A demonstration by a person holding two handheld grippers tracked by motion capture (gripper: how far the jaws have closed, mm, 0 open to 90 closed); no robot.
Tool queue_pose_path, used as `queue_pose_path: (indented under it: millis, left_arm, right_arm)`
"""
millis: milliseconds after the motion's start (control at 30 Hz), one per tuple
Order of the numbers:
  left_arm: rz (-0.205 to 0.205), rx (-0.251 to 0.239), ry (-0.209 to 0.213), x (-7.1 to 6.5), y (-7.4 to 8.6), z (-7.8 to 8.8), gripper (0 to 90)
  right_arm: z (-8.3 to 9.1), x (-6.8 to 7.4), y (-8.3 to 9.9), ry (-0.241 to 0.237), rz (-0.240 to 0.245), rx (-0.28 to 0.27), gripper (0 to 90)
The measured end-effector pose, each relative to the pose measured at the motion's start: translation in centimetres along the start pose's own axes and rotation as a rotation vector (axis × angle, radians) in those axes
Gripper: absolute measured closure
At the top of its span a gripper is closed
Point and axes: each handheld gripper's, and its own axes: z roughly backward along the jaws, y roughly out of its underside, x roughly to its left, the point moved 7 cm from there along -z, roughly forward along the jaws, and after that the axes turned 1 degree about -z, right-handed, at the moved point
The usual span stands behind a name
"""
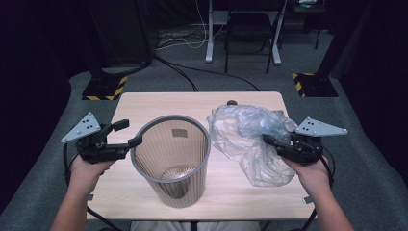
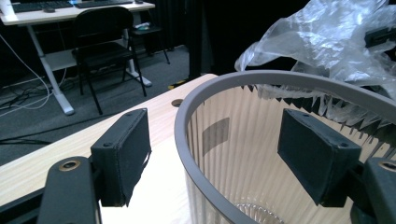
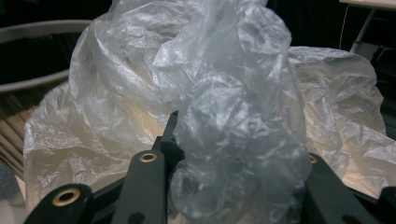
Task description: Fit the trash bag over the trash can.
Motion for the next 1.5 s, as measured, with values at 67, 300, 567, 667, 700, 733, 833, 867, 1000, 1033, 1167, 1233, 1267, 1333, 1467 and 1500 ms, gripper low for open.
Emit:
queue_pose_path:
  millis: [67,300,567,667,700,733,833,867,1000,1033,1167,1233,1267,1333,1467,1500]
  left_arm:
    - [-0.001,-0.005,-0.006,0.1,-0.1,0.1,26.3]
    - [0.006,-0.009,-0.015,0.2,-0.3,0.4,24.1]
    - [0.005,-0.004,-0.012,0.1,-0.4,0.5,21.6]
    - [0.002,0.004,-0.009,0.0,-0.3,0.4,21.6]
    - [0.001,0.006,-0.011,0.0,-0.2,0.5,21.8]
    - [0.003,0.008,-0.013,0.1,-0.2,0.6,22.0]
    - [0.005,0.006,-0.017,0.2,-0.3,0.7,22.6]
    - [0.007,0.005,-0.018,0.2,-0.3,0.9,22.6]
    - [0.007,0.006,-0.024,0.3,-0.4,1.2,24.0]
    - [0.007,0.007,-0.025,0.4,-0.5,1.3,24.4]
    - [0.006,0.006,-0.029,0.4,-0.6,1.5,24.6]
    - [0.008,0.003,-0.033,0.5,-0.7,1.5,24.6]
    - [0.01,0.002,-0.034,0.5,-0.8,1.5,24.6]
    - [0.009,0.001,-0.035,0.5,-0.9,1.5,24.5]
    - [0.016,0.012,-0.038,0.7,-1.0,1.1,24.1]
    - [0.018,0.013,-0.037,0.8,-1.0,1.0,24.0]
  right_arm:
    - [0.2,0.1,-0.6,-0.007,-0.001,-0.012,62.6]
    - [1.1,0.2,-1.9,-0.012,0.005,-0.03,62.6]
    - [1.3,1.0,-3.5,-0.046,0.01,-0.064,62.6]
    - [0.3,2.1,-3.9,-0.079,0.023,-0.068,62.6]
    - [-0.1,2.4,-4.0,-0.089,0.023,-0.068,62.6]
    - [-0.4,2.7,-4.1,-0.098,0.022,-0.069,62.6]
    - [-1.4,3.5,-4.3,-0.124,0.025,-0.076,62.6]
    - [-1.4,3.5,-4.3,-0.124,0.025,-0.076,62.6]
    - [-2.6,4.5,-4.6,-0.162,0.027,-0.084,62.6]
    - [-3.0,4.8,-4.6,-0.172,0.027,-0.082,62.6]
    - [-4.4,5.9,-5.0,-0.21,0.036,-0.081,62.6]
    - [-5.0,6.6,-5.2,-0.228,0.047,-0.08,62.6]
    - [-5.1,6.9,-5.2,-0.233,0.052,-0.08,62.6]
    - [-5.6,7.5,-5.3,-0.25,0.057,-0.079,62.5]
    - [-6.4,8.3,-5.2,-0.272,0.061,-0.071,62.5]
    - [-6.6,8.6,-5.1,-0.278,0.063,-0.063,62.5]
